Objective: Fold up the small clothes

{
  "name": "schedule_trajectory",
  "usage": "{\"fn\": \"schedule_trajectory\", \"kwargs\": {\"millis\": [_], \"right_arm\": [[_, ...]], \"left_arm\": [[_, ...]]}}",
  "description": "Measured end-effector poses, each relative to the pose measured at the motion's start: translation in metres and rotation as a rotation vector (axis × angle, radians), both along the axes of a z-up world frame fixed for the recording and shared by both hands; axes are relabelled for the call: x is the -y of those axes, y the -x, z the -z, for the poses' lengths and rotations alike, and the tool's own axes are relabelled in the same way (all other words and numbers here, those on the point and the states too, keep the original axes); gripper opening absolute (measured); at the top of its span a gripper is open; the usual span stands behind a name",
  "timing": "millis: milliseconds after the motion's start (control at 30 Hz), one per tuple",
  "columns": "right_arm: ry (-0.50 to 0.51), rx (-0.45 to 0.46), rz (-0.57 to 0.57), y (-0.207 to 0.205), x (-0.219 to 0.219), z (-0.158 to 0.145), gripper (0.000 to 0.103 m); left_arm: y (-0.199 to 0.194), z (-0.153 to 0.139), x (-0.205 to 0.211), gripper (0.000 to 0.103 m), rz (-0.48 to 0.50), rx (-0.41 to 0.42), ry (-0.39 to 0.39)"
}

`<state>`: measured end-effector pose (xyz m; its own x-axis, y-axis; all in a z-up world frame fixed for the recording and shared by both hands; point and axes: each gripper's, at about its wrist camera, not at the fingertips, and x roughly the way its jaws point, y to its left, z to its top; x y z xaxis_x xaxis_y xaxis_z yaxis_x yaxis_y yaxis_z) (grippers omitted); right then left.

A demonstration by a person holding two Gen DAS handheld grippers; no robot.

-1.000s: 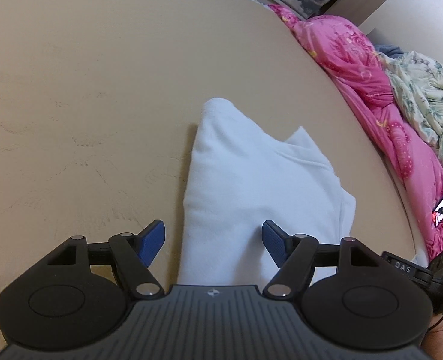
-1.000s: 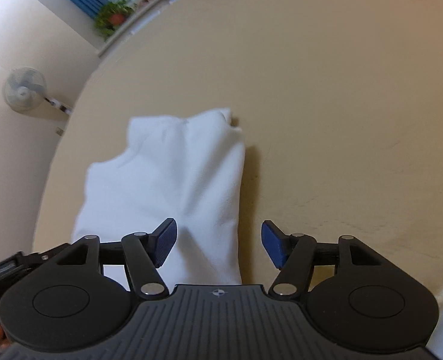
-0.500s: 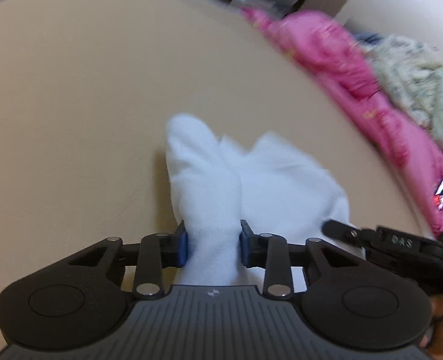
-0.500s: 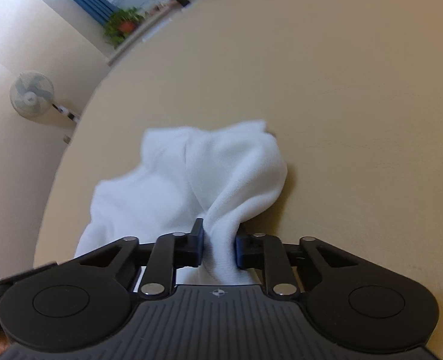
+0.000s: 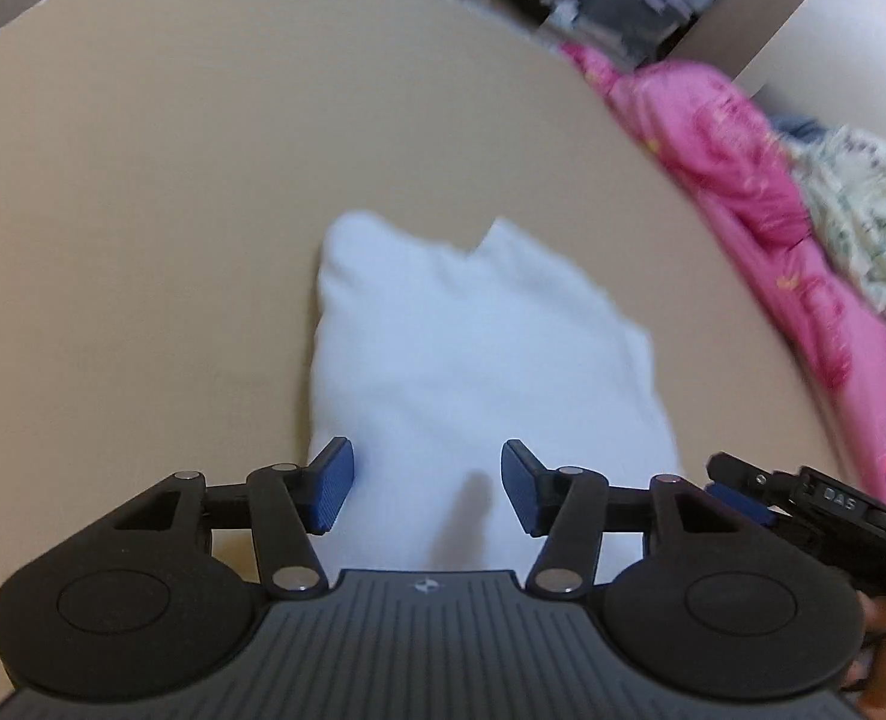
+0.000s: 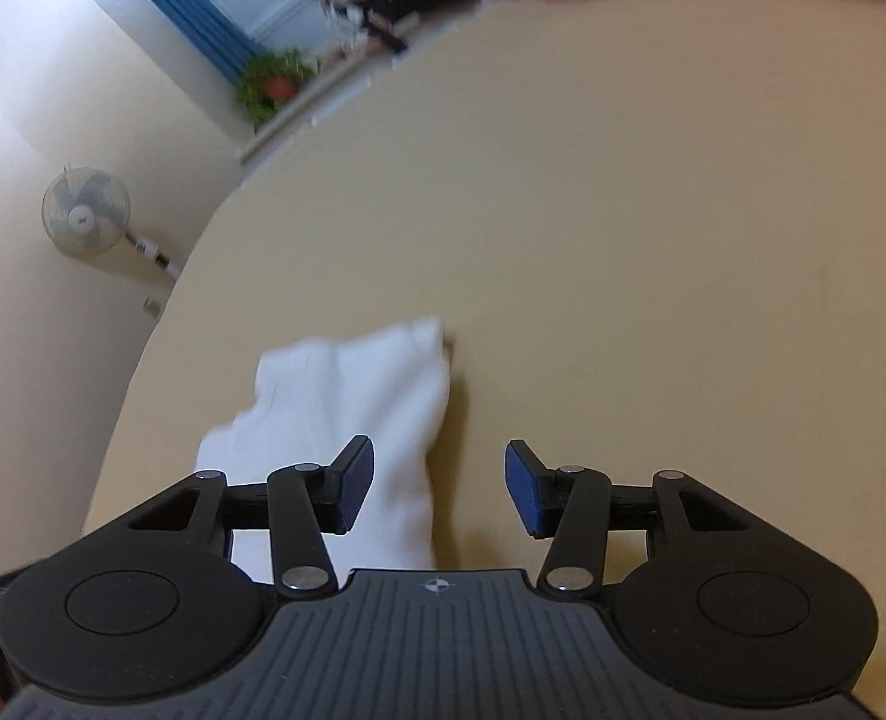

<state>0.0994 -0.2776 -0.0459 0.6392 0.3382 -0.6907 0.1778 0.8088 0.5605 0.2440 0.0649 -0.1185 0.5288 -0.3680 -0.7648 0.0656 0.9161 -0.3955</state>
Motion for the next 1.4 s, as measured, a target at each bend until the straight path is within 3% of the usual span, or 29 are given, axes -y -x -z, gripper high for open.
{"fn": "schedule_trajectory", "kwargs": {"millis": [167,400,467,500,567,600,633,700,733,767,833,867,900,933,1000,1100,1133,1167,1200,1267,1333,1400], "right_arm": [[0.009,-0.132,-0.056,0.010,-0.011,0.017,0.053],[0.000,-0.136,-0.049,0.024,-0.013,0.016,0.053],[-0.009,-0.134,-0.063,0.028,-0.016,0.018,0.053],[-0.019,-0.140,-0.084,0.030,-0.021,0.020,0.051],[-0.047,-0.140,-0.135,0.032,-0.026,0.020,0.011],[-0.049,-0.134,-0.124,0.032,-0.025,0.015,0.008],[-0.077,-0.103,-0.097,0.037,-0.018,0.004,0.005],[-0.185,-0.016,-0.055,0.050,-0.002,-0.020,0.004],[-0.232,0.012,-0.039,0.057,0.007,-0.030,0.004],[-0.260,0.021,-0.023,0.063,0.013,-0.035,0.004],[-0.261,-0.024,-0.007,0.073,0.022,-0.032,0.004],[-0.202,-0.087,-0.018,0.076,0.020,-0.023,0.004],[-0.123,-0.151,-0.045,0.077,0.017,-0.011,0.004],[-0.046,-0.206,-0.069,0.079,0.013,-0.001,0.005],[0.074,-0.231,-0.028,0.086,0.009,0.002,0.007],[0.123,-0.040,0.012,0.098,0.007,-0.023,0.008],[0.133,0.025,0.003,0.101,0.004,-0.030,0.012],[0.125,0.072,-0.025,0.103,-0.001,-0.033,0.024],[0.101,0.083,-0.059,0.102,-0.006,-0.031,0.030],[0.052,0.036,-0.141,0.094,-0.014,-0.017,0.040],[0.177,-0.097,-0.200,0.086,-0.029,0.005,0.040],[0.294,-0.167,-0.154,0.088,-0.029,0.018,0.040]], "left_arm": [[0.012,0.009,-0.013,0.060,-0.061,-0.055,0.013],[0.020,0.018,-0.037,0.066,-0.150,-0.153,0.087],[0.022,0.031,-0.034,0.064,-0.125,-0.201,0.104],[0.025,0.035,-0.030,0.058,-0.110,-0.209,0.099],[0.030,0.029,-0.023,0.033,-0.087,-0.188,0.093],[0.035,0.026,-0.024,0.021,-0.098,-0.187,0.128],[0.040,0.022,-0.028,0.017,-0.110,-0.185,0.177],[0.053,0.017,-0.039,0.016,-0.136,-0.189,0.269],[0.058,0.016,-0.040,0.017,-0.134,-0.198,0.277],[0.061,0.017,-0.038,0.018,-0.120,-0.207,0.248],[0.067,0.021,-0.024,0.033,-0.084,-0.223,0.041],[0.071,0.020,-0.016,0.042,-0.071,-0.201,-0.083],[0.078,0.016,-0.009,0.049,-0.056,-0.162,-0.157],[0.083,0.010,-0.003,0.047,-0.036,-0.124,-0.191],[0.097,-0.002,0.004,0.047,-0.005,-0.037,-0.194],[0.105,-0.005,0.014,0.048,0.039,0.018,-0.224],[0.105,0.001,0.018,0.048,0.049,0.005,-0.256],[0.103,0.012,0.022,0.048,0.056,-0.043,-0.309],[0.101,0.021,0.026,0.051,0.059,-0.091,-0.344],[0.107,0.017,0.026,0.051,0.045,-0.082,-0.348],[0.118,0.004,0.026,0.049,0.045,-0.069,-0.351],[0.135,-0.012,0.026,0.051,0.051,-0.008,-0.370]]}}
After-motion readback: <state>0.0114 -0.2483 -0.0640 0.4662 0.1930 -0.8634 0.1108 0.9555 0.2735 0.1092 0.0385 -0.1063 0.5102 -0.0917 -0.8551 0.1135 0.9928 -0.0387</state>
